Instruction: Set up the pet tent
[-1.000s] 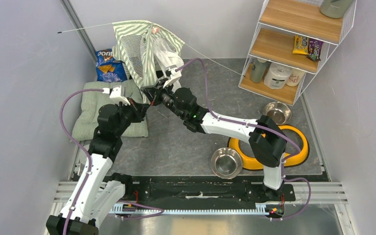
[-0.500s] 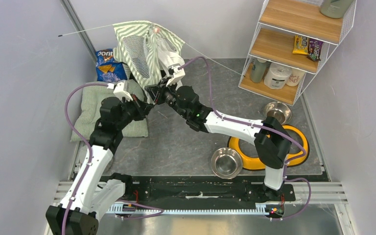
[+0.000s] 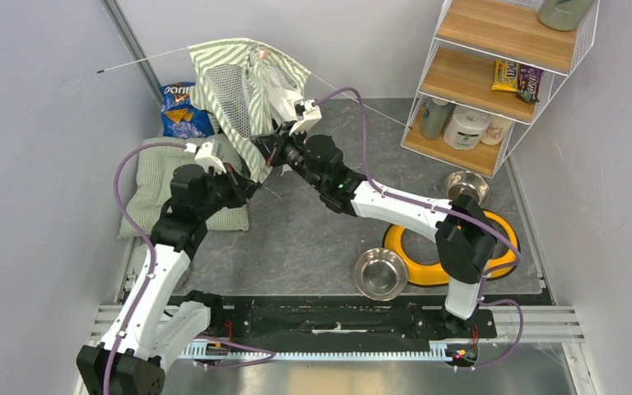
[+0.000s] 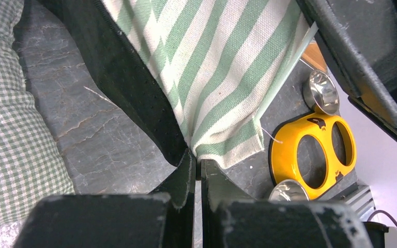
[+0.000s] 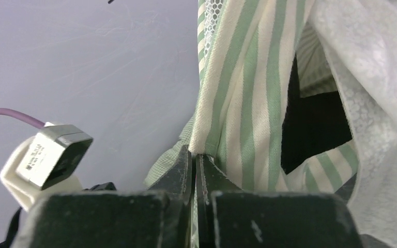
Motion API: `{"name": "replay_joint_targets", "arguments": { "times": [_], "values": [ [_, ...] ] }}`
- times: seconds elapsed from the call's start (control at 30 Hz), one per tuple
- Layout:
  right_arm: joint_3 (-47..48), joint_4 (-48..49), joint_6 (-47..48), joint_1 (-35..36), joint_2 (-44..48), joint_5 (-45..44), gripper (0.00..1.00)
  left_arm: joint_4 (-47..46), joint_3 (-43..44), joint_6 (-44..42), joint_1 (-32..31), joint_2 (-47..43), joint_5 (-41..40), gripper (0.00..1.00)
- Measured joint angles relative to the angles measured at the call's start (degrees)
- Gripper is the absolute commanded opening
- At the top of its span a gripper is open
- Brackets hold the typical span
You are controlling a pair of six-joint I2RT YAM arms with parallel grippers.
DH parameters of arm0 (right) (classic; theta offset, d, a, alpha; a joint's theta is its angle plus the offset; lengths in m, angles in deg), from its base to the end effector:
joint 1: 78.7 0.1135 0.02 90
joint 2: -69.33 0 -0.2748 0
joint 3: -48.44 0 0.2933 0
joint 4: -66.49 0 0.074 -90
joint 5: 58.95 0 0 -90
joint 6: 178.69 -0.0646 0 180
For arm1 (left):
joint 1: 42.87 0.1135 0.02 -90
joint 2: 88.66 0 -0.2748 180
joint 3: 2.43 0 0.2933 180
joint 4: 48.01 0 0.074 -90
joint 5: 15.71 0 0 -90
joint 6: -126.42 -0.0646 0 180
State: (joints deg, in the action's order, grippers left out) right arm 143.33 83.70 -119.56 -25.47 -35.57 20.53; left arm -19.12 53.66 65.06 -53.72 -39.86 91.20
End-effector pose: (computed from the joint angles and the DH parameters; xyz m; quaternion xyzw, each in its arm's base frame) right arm 0.3183 0.4062 0.3453 -0.0602 0.6594 0.4553 0.5953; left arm 0.2481 -0.0667 0.3075 -0.0448 0.8210 -0.3023 0.4822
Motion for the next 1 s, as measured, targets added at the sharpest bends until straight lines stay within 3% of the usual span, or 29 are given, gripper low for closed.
{"name": "replay_joint_targets", "arguments": {
  "times": [0.5, 1.0],
  "values": [
    [7.08, 0.04, -2.84, 1.07, -3.96, 1.14, 0.0, -2.62, -1.9, -6.6, 0.39, -4.48, 3.26, 0.02],
    [8.2, 0.48, -0.31, 2.29, -4.83, -1.64, 0.0, -2.01, -1.86, -10.62, 0.76, -6.01, 5.18, 0.02]
  ]
}}
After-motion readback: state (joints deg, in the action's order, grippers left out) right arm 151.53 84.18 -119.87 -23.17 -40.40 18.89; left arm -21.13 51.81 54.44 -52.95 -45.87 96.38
